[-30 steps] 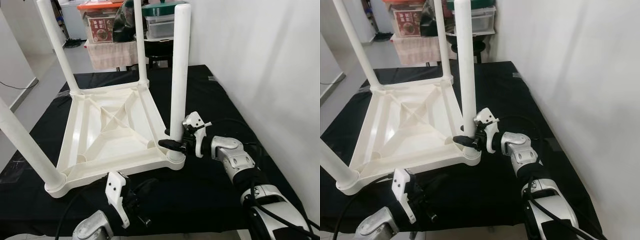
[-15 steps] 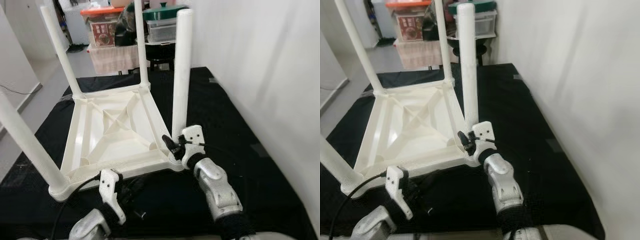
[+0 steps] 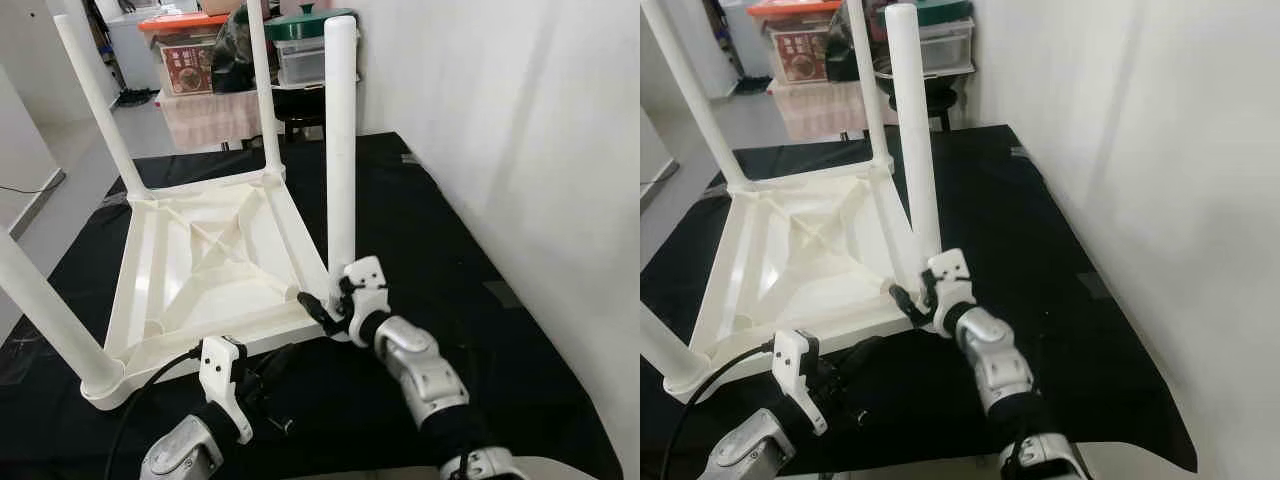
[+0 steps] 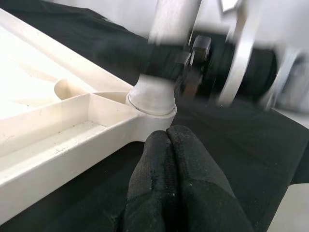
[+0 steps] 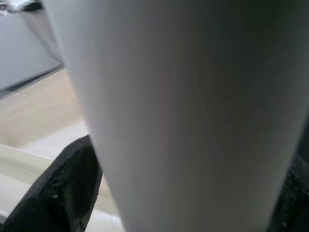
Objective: Building children table
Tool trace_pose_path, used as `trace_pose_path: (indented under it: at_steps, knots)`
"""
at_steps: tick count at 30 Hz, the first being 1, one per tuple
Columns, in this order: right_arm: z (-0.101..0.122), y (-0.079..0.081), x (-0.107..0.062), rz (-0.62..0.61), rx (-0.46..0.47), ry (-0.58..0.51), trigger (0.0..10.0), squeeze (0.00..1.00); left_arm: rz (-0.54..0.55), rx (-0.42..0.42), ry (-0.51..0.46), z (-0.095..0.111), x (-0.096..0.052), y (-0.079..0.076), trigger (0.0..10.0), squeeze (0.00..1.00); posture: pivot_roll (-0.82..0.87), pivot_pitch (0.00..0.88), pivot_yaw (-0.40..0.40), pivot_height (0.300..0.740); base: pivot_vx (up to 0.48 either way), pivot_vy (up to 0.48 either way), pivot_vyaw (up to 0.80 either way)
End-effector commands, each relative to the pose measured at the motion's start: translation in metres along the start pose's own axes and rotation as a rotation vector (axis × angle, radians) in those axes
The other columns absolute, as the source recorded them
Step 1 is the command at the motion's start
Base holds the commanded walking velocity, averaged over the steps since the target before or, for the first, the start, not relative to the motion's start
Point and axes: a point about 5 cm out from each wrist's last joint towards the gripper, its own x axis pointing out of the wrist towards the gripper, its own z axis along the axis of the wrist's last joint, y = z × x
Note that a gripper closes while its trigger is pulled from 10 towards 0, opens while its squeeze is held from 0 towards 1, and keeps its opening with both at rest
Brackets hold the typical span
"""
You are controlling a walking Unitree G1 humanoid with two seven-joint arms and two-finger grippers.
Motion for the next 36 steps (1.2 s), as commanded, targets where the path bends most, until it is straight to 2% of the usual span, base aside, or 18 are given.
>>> trace_pose_path:
  at_steps: [1, 2, 3, 5, 10, 11, 12, 13, 24, 26, 28, 29, 30, 31, 33, 34, 35, 36]
  knots:
    - [0.019, -0.006, 0.002, 0.137, -0.095, -0.002, 10.0, 0.0, 0.001, -0.016, 0.005, -0.004, 0.001, 0.0, 10.0, 0.0, 0.02, 0.0, 0.01, 0.74, 0.0, 0.0, 0.0]
    - [0.019, -0.006, 0.002, 0.137, -0.095, -0.002, 10.0, 0.0, 0.001, -0.016, 0.005, -0.004, 0.001, 0.0, 10.0, 0.0, 0.02, 0.0, 0.01, 0.74, 0.0, 0.0, 0.0]
    - [0.022, -0.017, -0.002, 0.223, -0.164, 0.046, 10.0, 0.0, 0.0, -0.02, 0.001, -0.004, 0.001, 0.0, 10.0, 0.0, 0.02, 0.0, 0.006, 0.74, 0.0, 0.0, 0.0]
    - [0.024, -0.022, -0.004, 0.304, -0.19, 0.066, 10.0, 0.0, 0.001, -0.02, -0.001, -0.005, 0.002, -0.001, 10.0, 0.0, 0.02, 0.0, 0.003, 0.74, 0.0, 0.0, 0.0]
    - [0.03, -0.028, -0.004, 0.365, -0.222, 0.069, 10.0, 0.0, 0.001, -0.017, -0.002, -0.005, 0.003, -0.002, 10.0, 0.0, 0.02, 0.0, 0.003, 0.74, 0.0, 0.0, 0.0]
    - [0.032, -0.03, -0.003, 0.37, -0.209, 0.065, 6.9, 0.0, 0.0, -0.017, -0.002, -0.005, 0.003, -0.002, 10.0, 0.0, 0.02, 0.0, 0.003, 0.74, 0.0, 0.0, 0.0]
    - [0.032, -0.03, -0.003, 0.37, -0.209, 0.065, 6.9, 0.0, 0.0, -0.017, -0.002, -0.005, 0.003, -0.002, 10.0, 0.0, 0.02, 0.0, 0.003, 0.74, 0.0, 0.0, 0.0]
    - [0.034, -0.032, -0.002, 0.375, -0.197, 0.067, 0.0, 0.0, 0.0, -0.017, -0.002, -0.005, 0.003, -0.002, 10.0, 0.0, 0.02, 0.0, 0.001, 0.74, 0.0, 0.0, 0.0]
    - [0.029, -0.038, -0.007, 0.392, -0.127, 0.067, 0.0, 0.0, 0.002, -0.022, -0.008, -0.005, 0.002, -0.002, 10.0, 0.0, 0.01, 0.0, 0.007, 0.74, 0.0, 0.0, 0.0]
    - [0.02, -0.04, -0.011, 0.306, -0.102, 0.063, 0.0, 0.0, 0.0, -0.025, -0.008, -0.005, 0.002, -0.002, 10.0, 0.0, 0.01, 0.0, 0.009, 0.74, 0.0, 0.0, 0.0]
    - [0.02, -0.04, -0.011, 0.306, -0.102, 0.063, 0.0, 0.0, 0.0, -0.025, -0.008, -0.005, 0.002, -0.002, 10.0, 0.0, 0.01, 0.0, 0.009, 0.74, 0.0, 0.0, 0.0]
    - [0.01, -0.039, -0.012, 0.188, -0.068, 0.067, 0.0, 0.0, 0.0, -0.027, -0.008, -0.005, 0.0, -0.002, 10.0, 0.0, 0.0, 0.0, 0.008, 0.74, 0.0, 0.0, 0.0]
    - [-0.007, -0.034, -0.015, -0.148, 0.023, 0.041, 0.0, 0.0, 0.0, -0.028, -0.008, -0.004, -0.001, -0.002, 10.0, 0.0, -0.01, 0.0, 0.004, 0.74, 0.0, 0.0, 0.0]
    - [-0.007, -0.034, -0.015, -0.148, 0.023, 0.041, 0.0, 0.0, 0.0, -0.028, -0.008, -0.004, -0.001, -0.002, 10.0, 0.0, -0.01, 0.0, 0.004, 0.74, 0.0, 0.0, 0.0]
    - [-0.048, 0.014, -0.027, -0.312, 0.091, 0.094, 0.0, 0.0, 0.0, -0.033, -0.006, -0.003, -0.002, 0.001, 10.0, 0.0, -0.02, 0.0, 0.041, 0.74, 0.0, 0.0, 0.0]
    - [-0.056, 0.034, -0.025, -0.247, 0.078, 0.122, 0.0, 0.0, -0.002, -0.028, -0.001, -0.004, -0.002, 0.001, 10.0, 0.0, -0.02, 0.0, 0.041, 0.74, 0.0, 0.0, 0.0]
    - [-0.056, 0.034, -0.025, -0.247, 0.078, 0.122, 0.0, 0.0, -0.002, -0.028, -0.001, -0.004, -0.002, 0.001, 10.0, 0.0, -0.02, 0.0, 0.041, 0.74, 0.0, 0.0, 0.0]
    - [-0.06, 0.047, -0.023, -0.161, 0.059, 0.143, 0.0, 0.0, -0.003, -0.024, 0.003, -0.004, -0.001, 0.001, 10.0, 0.0, -0.02, 0.0, 0.041, 0.74, 0.0, 0.0, 0.0]
